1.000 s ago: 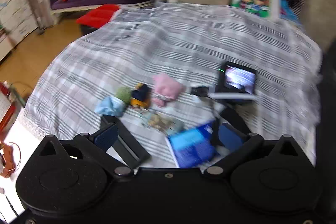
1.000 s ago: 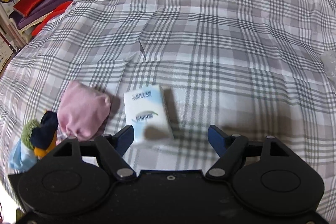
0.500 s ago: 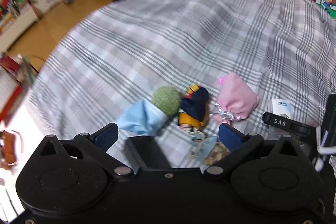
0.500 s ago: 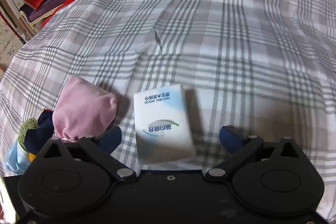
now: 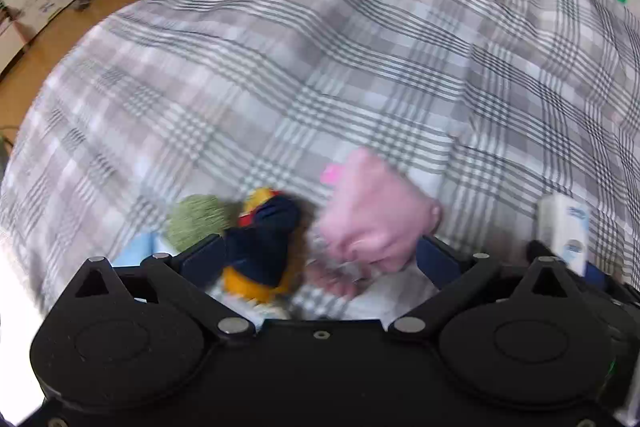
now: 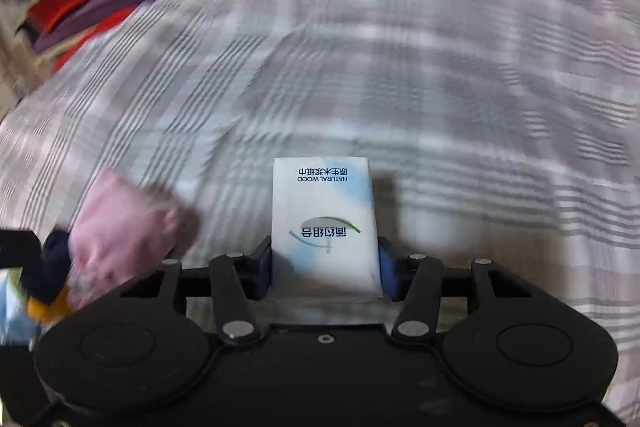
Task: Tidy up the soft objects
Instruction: 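Grasp the white tissue pack with the right tool while the left tool grasps the pink pouch, then carry the tissue pack and pink pouch to the gold tray and release both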
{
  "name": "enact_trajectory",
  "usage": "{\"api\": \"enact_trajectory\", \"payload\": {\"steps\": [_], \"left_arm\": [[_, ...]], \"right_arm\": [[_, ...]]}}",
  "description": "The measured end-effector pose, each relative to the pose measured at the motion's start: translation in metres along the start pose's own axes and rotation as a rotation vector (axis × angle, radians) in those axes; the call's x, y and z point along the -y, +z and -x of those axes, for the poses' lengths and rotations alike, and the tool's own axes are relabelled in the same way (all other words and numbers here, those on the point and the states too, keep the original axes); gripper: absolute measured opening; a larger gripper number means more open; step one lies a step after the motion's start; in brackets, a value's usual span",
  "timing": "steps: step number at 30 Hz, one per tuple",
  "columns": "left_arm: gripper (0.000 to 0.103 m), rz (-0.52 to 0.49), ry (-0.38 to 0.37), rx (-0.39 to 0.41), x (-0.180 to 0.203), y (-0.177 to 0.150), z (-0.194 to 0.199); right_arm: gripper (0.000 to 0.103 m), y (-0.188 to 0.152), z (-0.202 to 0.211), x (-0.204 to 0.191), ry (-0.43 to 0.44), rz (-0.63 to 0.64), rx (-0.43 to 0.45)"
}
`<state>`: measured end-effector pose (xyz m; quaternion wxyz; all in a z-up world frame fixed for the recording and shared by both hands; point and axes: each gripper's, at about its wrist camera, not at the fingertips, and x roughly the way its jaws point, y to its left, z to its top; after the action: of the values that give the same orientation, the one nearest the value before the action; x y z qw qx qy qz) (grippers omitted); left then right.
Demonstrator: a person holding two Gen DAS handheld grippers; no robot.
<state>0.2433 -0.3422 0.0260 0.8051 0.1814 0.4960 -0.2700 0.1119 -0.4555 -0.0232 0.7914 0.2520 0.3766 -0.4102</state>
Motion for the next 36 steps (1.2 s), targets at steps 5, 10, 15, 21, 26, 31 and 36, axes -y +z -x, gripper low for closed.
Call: {"api": "enact_trajectory", "payload": {"steps": [5,10,15,21,26,31,36], "left_arm": [[0.098,-0.04,0.0,-0.032,0.026,0.007,-0.029],[0.098,-0.05,-0.005,-0.079,0.04,0.014,-0.058],[0.097,-0.041,-0.019,-0.125,0.048,0.019,-0.085],[0.08,0.014,-0.033,-0.136,0.038,0.025,-0.096],[0.073,0.063,-0.101,-0.142,0.019,0.027,-0.076],[0.073,0.055,-0.114,-0.117,0.008,0.013,-0.031],[0.073,0.068,-0.163,-0.132,-0.013,-0.014,0.02]], "right_arm": [[0.051,0.0,0.005,0.023,-0.017,-0.082,0.021],[0.051,-0.001,0.003,0.028,-0.007,-0.098,0.005],[0.051,-0.001,-0.002,0.028,-0.001,-0.11,-0.007],[0.051,0.0,-0.009,0.027,-0.011,-0.116,-0.017],[0.051,0.0,-0.01,0.025,-0.02,-0.108,-0.005],[0.051,0.001,-0.01,0.026,-0.02,-0.112,0.001],[0.051,0.001,-0.01,0.027,-0.015,-0.116,-0.001]]}}
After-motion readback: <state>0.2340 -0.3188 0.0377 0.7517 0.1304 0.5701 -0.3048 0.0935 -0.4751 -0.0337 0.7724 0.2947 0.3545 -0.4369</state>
